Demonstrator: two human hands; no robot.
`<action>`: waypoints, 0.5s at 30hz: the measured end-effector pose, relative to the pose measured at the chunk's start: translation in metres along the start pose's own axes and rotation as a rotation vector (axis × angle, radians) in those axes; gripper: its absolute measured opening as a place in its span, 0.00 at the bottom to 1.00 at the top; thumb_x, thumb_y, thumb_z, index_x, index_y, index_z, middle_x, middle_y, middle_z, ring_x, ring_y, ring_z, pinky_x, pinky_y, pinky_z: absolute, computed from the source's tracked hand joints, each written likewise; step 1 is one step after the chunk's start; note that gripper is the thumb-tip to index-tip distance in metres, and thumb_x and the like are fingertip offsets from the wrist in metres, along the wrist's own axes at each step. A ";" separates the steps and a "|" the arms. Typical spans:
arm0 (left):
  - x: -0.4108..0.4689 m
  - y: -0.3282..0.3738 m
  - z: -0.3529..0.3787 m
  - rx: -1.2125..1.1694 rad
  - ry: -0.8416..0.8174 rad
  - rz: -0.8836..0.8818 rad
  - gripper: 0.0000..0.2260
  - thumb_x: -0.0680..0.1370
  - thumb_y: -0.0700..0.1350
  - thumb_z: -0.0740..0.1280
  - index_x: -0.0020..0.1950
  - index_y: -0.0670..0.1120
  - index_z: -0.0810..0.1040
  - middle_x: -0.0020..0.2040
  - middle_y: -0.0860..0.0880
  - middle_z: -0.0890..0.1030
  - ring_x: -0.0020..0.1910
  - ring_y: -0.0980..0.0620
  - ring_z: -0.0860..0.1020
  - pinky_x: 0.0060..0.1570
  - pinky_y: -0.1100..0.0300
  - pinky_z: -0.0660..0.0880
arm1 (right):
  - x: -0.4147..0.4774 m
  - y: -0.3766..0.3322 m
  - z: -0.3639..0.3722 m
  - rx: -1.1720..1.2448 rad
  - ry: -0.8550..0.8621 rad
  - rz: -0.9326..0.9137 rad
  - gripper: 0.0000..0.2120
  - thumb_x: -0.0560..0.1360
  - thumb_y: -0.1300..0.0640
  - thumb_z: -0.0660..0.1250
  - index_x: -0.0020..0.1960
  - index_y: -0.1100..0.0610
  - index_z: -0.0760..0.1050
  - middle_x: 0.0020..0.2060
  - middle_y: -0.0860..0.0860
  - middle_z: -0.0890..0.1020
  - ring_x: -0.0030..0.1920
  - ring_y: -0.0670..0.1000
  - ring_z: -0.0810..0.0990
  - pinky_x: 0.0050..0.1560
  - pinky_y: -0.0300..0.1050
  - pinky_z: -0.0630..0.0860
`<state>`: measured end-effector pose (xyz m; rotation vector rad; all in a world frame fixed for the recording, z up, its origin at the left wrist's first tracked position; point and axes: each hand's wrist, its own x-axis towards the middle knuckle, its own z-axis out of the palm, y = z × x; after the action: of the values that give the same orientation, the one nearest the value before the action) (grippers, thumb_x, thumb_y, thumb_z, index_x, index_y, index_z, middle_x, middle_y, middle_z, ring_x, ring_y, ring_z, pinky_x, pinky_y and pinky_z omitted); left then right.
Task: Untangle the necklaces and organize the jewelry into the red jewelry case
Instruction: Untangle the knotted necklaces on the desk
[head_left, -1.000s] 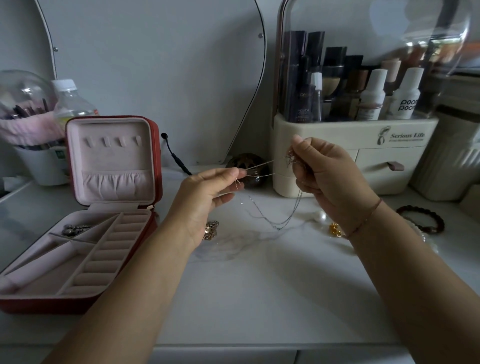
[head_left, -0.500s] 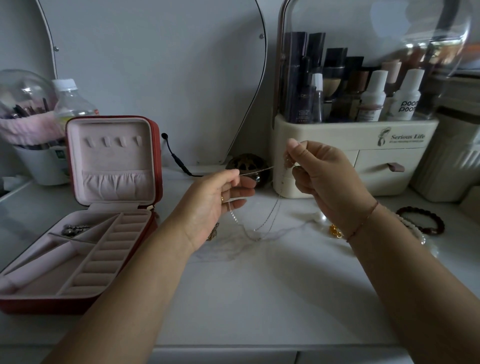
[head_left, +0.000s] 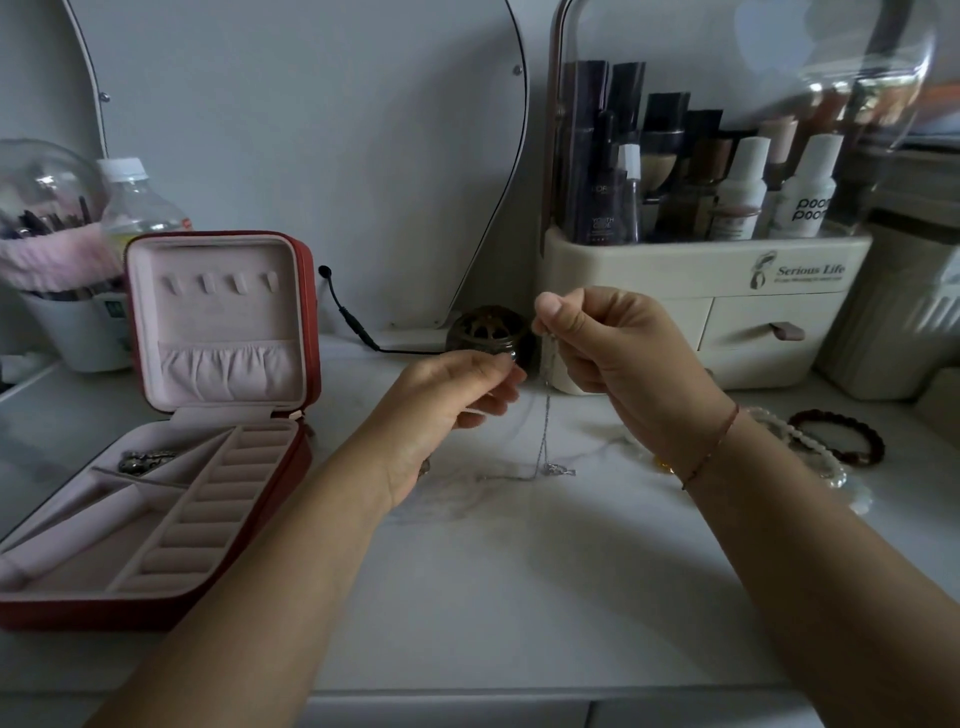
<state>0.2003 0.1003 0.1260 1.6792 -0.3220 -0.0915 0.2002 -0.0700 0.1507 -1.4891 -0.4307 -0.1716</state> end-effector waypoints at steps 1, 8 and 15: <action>0.000 0.000 0.000 -0.013 0.003 0.011 0.12 0.74 0.53 0.65 0.48 0.48 0.83 0.45 0.50 0.84 0.46 0.54 0.80 0.53 0.56 0.72 | 0.000 0.000 0.001 -0.009 -0.005 -0.003 0.13 0.68 0.49 0.68 0.37 0.60 0.75 0.22 0.47 0.63 0.24 0.46 0.57 0.25 0.38 0.55; 0.000 0.003 0.004 -0.171 -0.072 0.085 0.10 0.69 0.47 0.73 0.49 0.47 0.83 0.47 0.50 0.85 0.50 0.55 0.81 0.54 0.59 0.74 | -0.003 -0.001 0.007 -0.064 -0.047 -0.006 0.16 0.69 0.50 0.67 0.39 0.64 0.74 0.19 0.44 0.69 0.23 0.44 0.59 0.24 0.37 0.57; 0.005 -0.001 0.001 -0.254 -0.029 0.102 0.04 0.69 0.44 0.69 0.39 0.48 0.84 0.39 0.50 0.83 0.42 0.55 0.80 0.49 0.59 0.75 | -0.001 0.003 0.008 -0.083 -0.040 -0.006 0.15 0.69 0.50 0.67 0.39 0.63 0.75 0.21 0.47 0.66 0.23 0.46 0.58 0.24 0.38 0.56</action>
<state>0.2048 0.0977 0.1251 1.4085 -0.4007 -0.0772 0.1984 -0.0619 0.1479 -1.5745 -0.4650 -0.1665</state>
